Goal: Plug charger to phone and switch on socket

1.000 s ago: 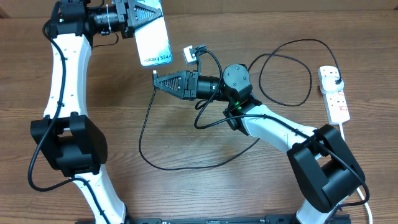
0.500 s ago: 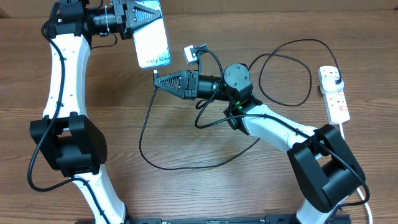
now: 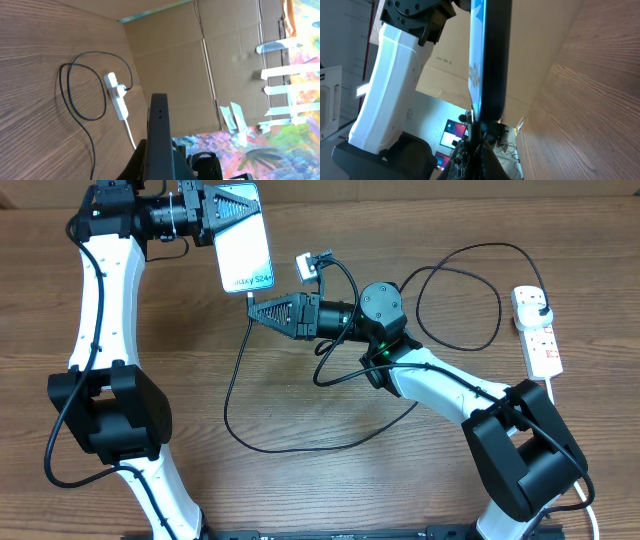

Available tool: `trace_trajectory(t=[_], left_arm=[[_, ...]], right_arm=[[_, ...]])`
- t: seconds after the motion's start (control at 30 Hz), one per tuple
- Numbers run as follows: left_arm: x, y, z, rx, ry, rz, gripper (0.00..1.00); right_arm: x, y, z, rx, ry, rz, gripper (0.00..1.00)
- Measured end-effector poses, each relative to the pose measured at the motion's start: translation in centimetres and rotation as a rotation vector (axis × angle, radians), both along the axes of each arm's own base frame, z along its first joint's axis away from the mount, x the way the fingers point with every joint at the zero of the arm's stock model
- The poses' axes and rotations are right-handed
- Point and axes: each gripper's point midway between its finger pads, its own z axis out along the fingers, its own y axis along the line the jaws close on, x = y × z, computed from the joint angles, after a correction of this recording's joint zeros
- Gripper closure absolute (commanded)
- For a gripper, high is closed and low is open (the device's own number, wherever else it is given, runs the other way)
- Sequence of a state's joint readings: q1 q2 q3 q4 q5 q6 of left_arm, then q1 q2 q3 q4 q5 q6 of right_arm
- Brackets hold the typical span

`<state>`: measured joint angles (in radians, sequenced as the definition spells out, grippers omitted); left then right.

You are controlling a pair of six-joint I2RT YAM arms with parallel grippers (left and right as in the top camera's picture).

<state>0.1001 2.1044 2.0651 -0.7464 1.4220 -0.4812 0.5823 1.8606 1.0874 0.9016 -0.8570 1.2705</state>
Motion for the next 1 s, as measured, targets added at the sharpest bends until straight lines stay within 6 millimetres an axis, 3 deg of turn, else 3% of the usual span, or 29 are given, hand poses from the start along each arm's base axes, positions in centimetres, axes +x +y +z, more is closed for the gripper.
trace_trajectory(t=[1.0], left_arm=[[-0.61,-0.16,0.45,-0.029,-0.009,-0.033,0.96]], right_arm=[[-0.05,0.01,-0.01,-0.001,-0.003,0.003,0.96]])
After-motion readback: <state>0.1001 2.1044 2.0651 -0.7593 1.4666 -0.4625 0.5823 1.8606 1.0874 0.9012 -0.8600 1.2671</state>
